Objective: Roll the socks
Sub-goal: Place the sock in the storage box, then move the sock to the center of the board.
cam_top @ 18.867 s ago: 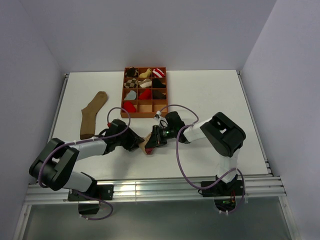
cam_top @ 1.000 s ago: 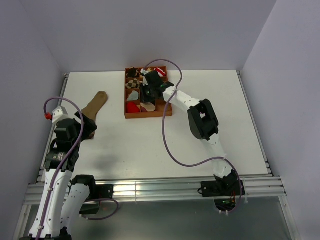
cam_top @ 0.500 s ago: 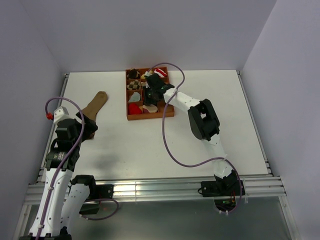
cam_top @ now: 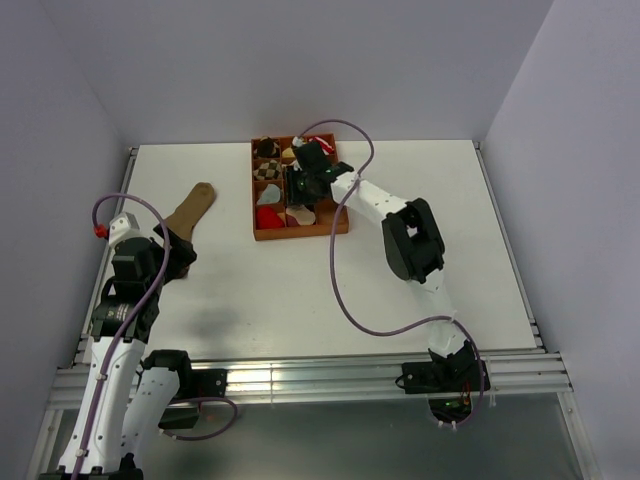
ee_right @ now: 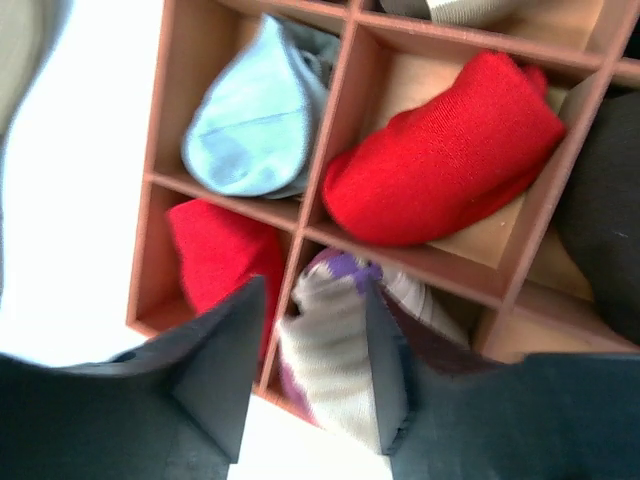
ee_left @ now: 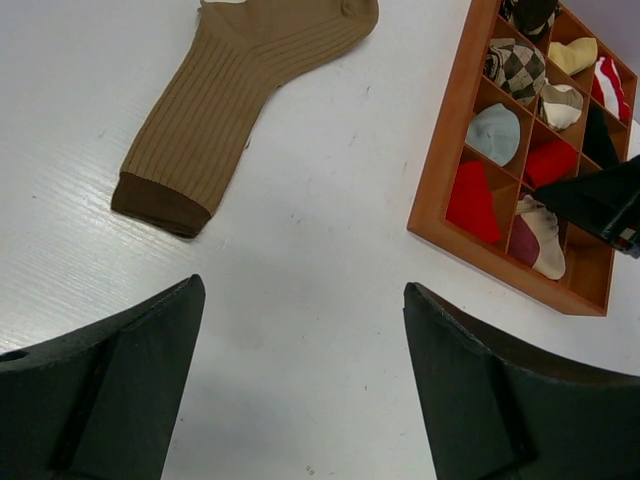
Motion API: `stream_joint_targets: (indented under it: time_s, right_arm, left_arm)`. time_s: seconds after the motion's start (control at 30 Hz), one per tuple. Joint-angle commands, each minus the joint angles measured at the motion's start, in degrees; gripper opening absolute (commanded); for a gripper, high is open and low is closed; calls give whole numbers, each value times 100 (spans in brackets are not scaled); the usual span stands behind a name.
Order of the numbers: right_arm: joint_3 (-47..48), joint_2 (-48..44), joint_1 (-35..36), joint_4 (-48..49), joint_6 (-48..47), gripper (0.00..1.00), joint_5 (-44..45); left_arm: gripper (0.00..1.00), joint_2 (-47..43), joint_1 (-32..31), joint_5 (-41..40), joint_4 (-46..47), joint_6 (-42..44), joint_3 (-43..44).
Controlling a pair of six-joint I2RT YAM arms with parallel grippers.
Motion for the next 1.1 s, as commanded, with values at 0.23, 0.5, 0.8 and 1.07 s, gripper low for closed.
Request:
stream_joint_targets:
  time_s: [0.23,0.5,0.8,1.07]
  right_arm:
    - [-536,-2188,-47,47,-158,64,455]
    - [-2882,-4702,-319,697,-308,77,782]
    - [-5537,-7163,-610,1724,148,92,264]
    - [-6346,-7727,-609,1436,377,92,-176]
  left_arm:
    - [86,36,28,13,175,8,9]
    - [87,1511,28,329,447,-720,52]
    - [86,4025,247,101,1141,-994,921]
    - [85,5661,704,-49,1265,-617,1564]
